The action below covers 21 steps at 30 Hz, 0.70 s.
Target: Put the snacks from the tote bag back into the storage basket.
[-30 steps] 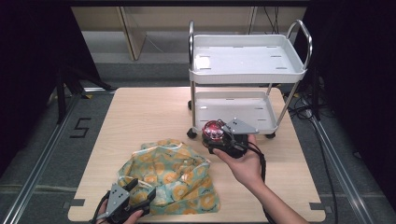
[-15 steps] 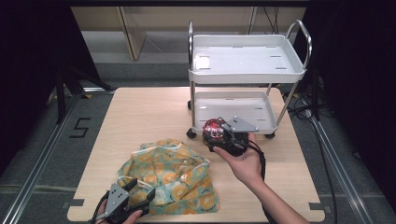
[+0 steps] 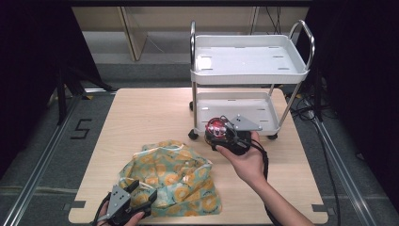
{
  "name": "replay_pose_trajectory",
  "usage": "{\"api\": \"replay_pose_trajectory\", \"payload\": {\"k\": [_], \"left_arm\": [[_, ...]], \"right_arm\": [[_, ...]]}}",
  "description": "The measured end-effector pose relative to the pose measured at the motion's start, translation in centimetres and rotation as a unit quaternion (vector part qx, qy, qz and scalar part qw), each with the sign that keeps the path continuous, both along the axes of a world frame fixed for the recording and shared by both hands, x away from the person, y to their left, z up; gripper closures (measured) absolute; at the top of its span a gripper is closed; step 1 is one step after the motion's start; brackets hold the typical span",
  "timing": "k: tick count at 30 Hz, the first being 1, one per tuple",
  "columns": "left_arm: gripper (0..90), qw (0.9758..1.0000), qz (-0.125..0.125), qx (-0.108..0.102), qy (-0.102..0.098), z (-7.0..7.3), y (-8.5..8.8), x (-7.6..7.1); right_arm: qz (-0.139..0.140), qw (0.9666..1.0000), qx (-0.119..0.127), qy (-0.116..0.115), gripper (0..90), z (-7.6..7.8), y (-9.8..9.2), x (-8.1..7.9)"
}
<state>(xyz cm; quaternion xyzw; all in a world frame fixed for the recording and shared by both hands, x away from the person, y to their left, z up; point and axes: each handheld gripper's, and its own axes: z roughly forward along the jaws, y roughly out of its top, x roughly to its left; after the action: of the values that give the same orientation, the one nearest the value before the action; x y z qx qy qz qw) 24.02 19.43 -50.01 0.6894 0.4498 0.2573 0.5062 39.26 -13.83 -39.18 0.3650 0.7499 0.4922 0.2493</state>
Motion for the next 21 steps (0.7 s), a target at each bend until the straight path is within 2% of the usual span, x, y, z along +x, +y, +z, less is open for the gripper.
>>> {"api": "replay_pose_trajectory", "payload": {"k": [2,3,4,8,12,14,16,18,19,20,21], "left_arm": [[24.1,1.0000,0.000,0.001,0.000,0.0,0.0,0.0],[24.1,1.0000,-0.001,0.001,0.000,0.0,0.0,0.0],[24.1,1.0000,-0.001,0.001,0.000,0.0,0.0,0.0],[24.1,1.0000,-0.001,0.001,0.000,0.0,0.0,0.0],[24.1,1.0000,-0.001,0.001,0.000,0.0,0.1,0.0],[24.1,1.0000,-0.001,0.002,0.000,0.0,0.1,0.0],[24.1,1.0000,0.000,0.001,0.000,0.0,0.1,0.0],[24.1,1.0000,0.001,-0.002,-0.001,0.0,0.0,0.0],[24.1,1.0000,0.000,0.001,0.000,0.0,0.1,0.0],[24.1,1.0000,0.000,0.000,0.000,0.0,0.0,0.0],[24.1,1.0000,0.000,0.000,0.000,0.0,0.0,0.0]], "right_arm": [[-0.004,0.9999,0.003,0.009,26.6,0.0,0.0,0.0],[0.004,1.0000,-0.005,-0.003,26.6,0.0,-0.1,0.2],[0.006,1.0000,-0.005,-0.006,26.6,0.0,-0.1,0.3],[-0.009,1.0000,-0.003,-0.003,26.6,0.0,-0.2,0.4],[-0.012,0.9998,-0.012,-0.011,26.6,0.1,-0.3,0.7],[-0.011,0.9999,-0.004,-0.007,26.6,0.0,-0.2,0.7],[-0.012,0.9998,-0.009,-0.013,26.7,0.1,-0.2,0.8],[-0.015,0.9999,0.004,0.001,26.6,0.0,0.0,0.8],[-0.015,0.9999,0.001,0.007,26.6,0.1,-0.1,0.8],[-0.010,0.9999,-0.001,0.006,26.6,0.1,-0.1,0.9],[-0.014,0.9998,-0.010,-0.010,26.6,0.1,-0.2,1.1]]}}
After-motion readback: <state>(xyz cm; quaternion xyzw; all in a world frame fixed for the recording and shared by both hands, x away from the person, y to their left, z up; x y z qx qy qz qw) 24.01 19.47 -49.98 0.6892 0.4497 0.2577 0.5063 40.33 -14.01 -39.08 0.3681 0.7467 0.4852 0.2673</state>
